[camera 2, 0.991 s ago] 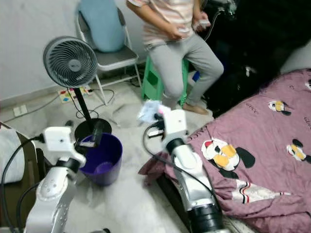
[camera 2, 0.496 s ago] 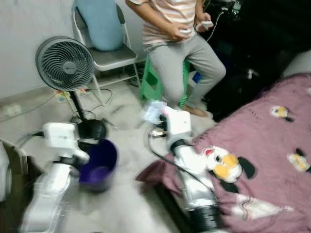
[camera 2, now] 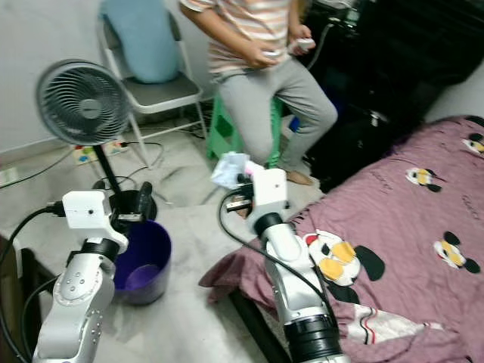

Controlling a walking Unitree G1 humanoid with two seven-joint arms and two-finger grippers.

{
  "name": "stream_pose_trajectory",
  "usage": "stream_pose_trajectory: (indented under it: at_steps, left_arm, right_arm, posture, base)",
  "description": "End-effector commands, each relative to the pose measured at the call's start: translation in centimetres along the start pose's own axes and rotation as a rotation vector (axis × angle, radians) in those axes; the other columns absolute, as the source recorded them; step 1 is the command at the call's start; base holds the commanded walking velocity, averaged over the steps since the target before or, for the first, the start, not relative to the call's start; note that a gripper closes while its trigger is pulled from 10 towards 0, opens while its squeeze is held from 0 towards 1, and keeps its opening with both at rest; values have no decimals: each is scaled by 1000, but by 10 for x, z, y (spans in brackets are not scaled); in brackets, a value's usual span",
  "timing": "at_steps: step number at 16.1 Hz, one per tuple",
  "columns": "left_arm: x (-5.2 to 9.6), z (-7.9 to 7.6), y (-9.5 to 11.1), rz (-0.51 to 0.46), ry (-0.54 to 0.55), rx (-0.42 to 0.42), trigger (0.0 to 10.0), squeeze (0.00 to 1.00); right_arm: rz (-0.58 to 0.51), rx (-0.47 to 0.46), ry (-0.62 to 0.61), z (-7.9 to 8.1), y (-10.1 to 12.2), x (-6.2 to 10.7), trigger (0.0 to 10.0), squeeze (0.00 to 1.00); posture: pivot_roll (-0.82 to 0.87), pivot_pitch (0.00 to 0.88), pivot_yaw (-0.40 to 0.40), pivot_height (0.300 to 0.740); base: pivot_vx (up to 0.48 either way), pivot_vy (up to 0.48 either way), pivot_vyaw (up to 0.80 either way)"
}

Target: Clean up the room

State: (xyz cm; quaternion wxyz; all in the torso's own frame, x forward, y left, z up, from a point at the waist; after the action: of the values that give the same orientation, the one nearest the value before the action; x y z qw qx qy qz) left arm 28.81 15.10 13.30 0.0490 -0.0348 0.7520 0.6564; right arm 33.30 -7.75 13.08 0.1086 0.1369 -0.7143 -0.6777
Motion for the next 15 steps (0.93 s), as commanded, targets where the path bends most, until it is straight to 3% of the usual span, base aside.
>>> stream_pose_trajectory:
  at_steps: [1,15]
  left_arm:
    - [1,-1,-2,7,-4,-6,10000,0]
    - [2,-1,-4,20,-2,5,10000,0]
  right_arm:
    - [-5,26,3,-1,1,0,10000,0]
    - [5,26,11,2,-1,1,10000,0]
  posture:
    - [-24,81,-72,740]
    - [-24,92,-75,740]
  base:
    - [0,0,800]
    - [0,0,800]
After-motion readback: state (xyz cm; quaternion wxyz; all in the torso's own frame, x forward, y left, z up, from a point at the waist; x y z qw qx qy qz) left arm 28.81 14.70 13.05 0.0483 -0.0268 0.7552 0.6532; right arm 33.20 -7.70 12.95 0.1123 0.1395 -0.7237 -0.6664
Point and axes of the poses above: a point about 5 cm out from each wrist's last joint towards the gripper, its own x axis pointing back from the gripper into the wrist, its own y axis along the axis of the wrist's last joint, z = x × y, the point moved 2 cm from there along -x, pointing out of the wrist towards the gripper, and after that the axes turned 5 degrees about x, right-handed, at the moved point
